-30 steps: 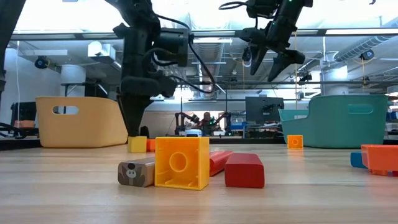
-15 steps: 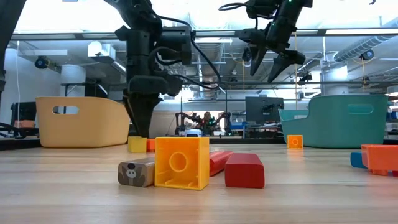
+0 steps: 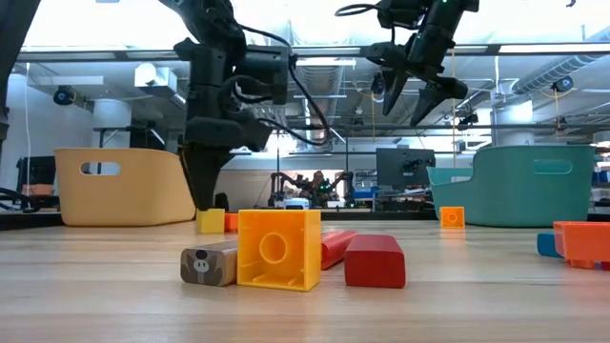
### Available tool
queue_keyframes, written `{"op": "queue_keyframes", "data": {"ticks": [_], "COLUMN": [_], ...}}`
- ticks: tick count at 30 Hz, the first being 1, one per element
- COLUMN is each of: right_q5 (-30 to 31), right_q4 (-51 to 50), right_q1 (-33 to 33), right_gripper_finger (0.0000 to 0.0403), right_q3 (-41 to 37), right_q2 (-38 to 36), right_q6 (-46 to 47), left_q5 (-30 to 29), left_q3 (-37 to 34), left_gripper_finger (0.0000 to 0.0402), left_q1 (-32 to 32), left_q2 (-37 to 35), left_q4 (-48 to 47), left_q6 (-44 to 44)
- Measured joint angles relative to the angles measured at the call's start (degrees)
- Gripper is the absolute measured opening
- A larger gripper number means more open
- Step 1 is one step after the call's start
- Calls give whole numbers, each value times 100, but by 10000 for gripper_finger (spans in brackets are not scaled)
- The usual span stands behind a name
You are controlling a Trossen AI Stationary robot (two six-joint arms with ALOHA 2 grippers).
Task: Sort blocks by size
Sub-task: Put the yellow block into the blue bin
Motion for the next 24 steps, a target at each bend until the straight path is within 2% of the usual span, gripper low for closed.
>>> {"op": "queue_keyframes", "data": {"ticks": [10, 24], "right_q5": [-195, -7], "right_q4": [-2, 3], "right_q1": [0, 0], "right_gripper_finger": [291, 276], "right_q3": [0, 0], "right_q2": [0, -2], "right_q6": [47, -140], "left_q5": [6, -44], "left_q3": [0, -74], "left_gripper_finger": [224, 224], "left_q1": [4, 11], "left_q2": [2, 7], "left_q4": [247, 560], "left_q6": [24, 26]}}
